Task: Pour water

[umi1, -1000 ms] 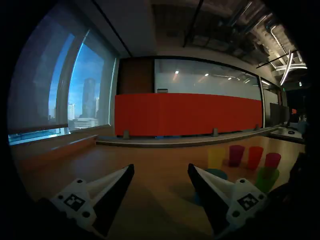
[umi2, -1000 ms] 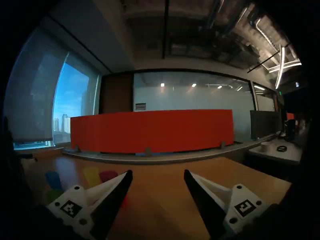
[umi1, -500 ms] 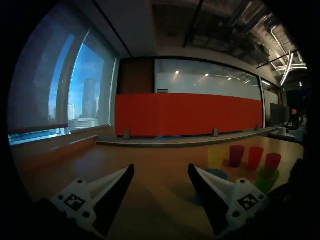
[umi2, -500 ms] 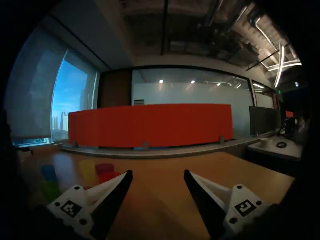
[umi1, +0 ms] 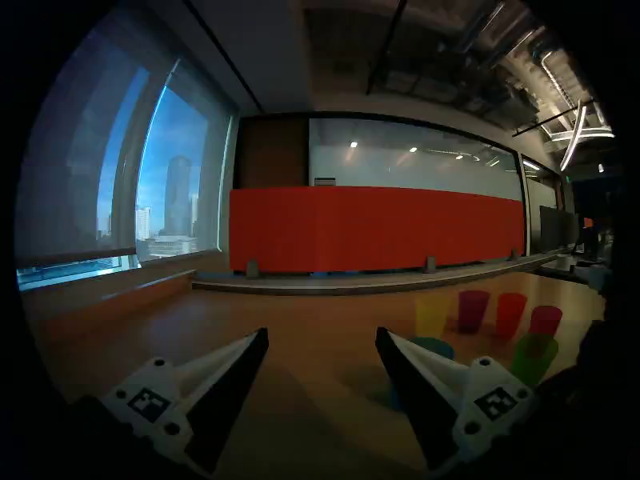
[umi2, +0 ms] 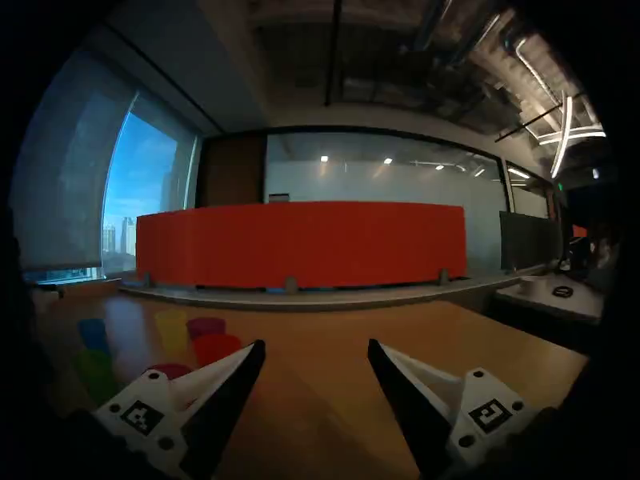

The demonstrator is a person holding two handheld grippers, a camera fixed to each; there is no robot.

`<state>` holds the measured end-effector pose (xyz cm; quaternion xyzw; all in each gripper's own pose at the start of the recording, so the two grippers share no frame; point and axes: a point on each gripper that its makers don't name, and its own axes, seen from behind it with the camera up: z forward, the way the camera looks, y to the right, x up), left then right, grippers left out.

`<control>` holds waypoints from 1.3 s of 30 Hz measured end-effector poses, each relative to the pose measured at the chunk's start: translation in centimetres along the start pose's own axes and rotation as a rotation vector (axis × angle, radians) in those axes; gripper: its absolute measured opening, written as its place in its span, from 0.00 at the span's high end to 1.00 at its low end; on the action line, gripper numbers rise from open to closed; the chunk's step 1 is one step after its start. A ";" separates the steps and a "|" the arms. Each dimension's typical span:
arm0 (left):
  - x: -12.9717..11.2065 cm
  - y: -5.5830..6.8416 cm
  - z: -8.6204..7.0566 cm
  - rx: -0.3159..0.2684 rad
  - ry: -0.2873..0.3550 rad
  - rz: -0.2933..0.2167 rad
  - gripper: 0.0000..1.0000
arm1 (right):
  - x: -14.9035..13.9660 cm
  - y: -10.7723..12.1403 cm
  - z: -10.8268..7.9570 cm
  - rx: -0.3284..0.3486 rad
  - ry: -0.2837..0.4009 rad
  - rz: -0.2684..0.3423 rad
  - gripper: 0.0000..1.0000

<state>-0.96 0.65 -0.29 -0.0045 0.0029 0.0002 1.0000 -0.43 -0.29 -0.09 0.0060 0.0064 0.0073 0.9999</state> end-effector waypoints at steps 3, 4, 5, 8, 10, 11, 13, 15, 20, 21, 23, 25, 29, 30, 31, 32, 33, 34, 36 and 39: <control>0.0 0.0 0.0 0.000 0.000 0.000 0.00 | -0.1 0.0 0.0 0.001 -0.007 -0.007 0.01; 0.0 0.0 0.0 0.000 0.000 0.000 0.00 | -0.1 -0.1 0.0 0.001 -0.007 -0.009 0.01; 0.0 0.0 0.0 0.000 0.000 0.000 0.00 | -0.1 -0.1 0.0 0.001 -0.008 -0.011 0.01; 0.0 0.0 0.0 0.000 0.000 0.000 0.00 | -0.1 -0.1 0.1 0.000 -0.010 -0.015 0.01; 0.0 0.0 0.0 0.000 0.000 0.000 0.00 | -0.1 0.0 0.1 -0.001 -0.010 -0.015 0.01; 0.0 0.0 0.0 0.000 0.000 0.000 0.00 | -0.1 0.0 0.1 -0.002 -0.010 -0.015 0.01; 0.0 0.0 0.0 0.000 0.000 0.000 0.00 | 0.0 0.0 0.1 -0.003 -0.010 -0.015 0.01; 0.0 0.0 0.0 0.000 0.000 0.000 0.00 | 0.0 0.0 0.1 -0.003 -0.010 -0.015 0.01; 0.0 0.0 0.0 0.000 0.000 0.000 0.00 | 0.0 0.0 0.1 -0.004 -0.013 -0.014 0.01; 0.0 0.0 -0.1 0.000 0.000 0.000 0.00 | 0.0 0.0 0.2 -0.004 -0.013 -0.014 0.01; 0.0 0.0 -0.1 0.000 0.000 0.000 0.00 | 0.0 0.0 0.2 -0.004 -0.013 -0.014 0.01; 0.0 0.0 -0.1 0.000 0.000 0.000 0.00 | -0.1 0.0 0.2 -0.004 -0.012 -0.014 0.01; 0.0 0.0 0.0 0.000 0.000 0.000 0.00 | -0.1 0.0 0.2 -0.004 -0.012 -0.015 0.01; 0.0 0.0 0.0 0.000 0.000 0.000 0.00 | -0.1 0.0 0.2 -0.004 -0.012 -0.015 0.01; 0.0 0.0 0.0 0.000 0.000 0.000 0.00 | -0.1 0.0 0.1 -0.004 -0.012 -0.015 0.01; 0.0 0.1 0.0 0.000 0.000 0.000 0.00 | -0.1 0.0 0.1 -0.004 -0.012 -0.015 0.01; 0.0 0.0 0.0 0.000 0.000 0.000 0.00 | -0.1 0.0 0.1 -0.004 -0.013 -0.015 0.01; 0.0 0.0 -0.1 0.000 0.000 0.000 0.00 | -0.1 0.0 0.1 -0.004 -0.013 -0.015 0.01; 0.0 0.0 -0.1 0.000 0.000 0.000 0.00 | -0.1 0.0 0.1 -0.004 -0.013 -0.015 0.01; 0.0 0.1 -0.1 0.000 -0.001 0.000 0.00 | -0.2 0.0 0.1 -0.004 -0.013 -0.014 0.01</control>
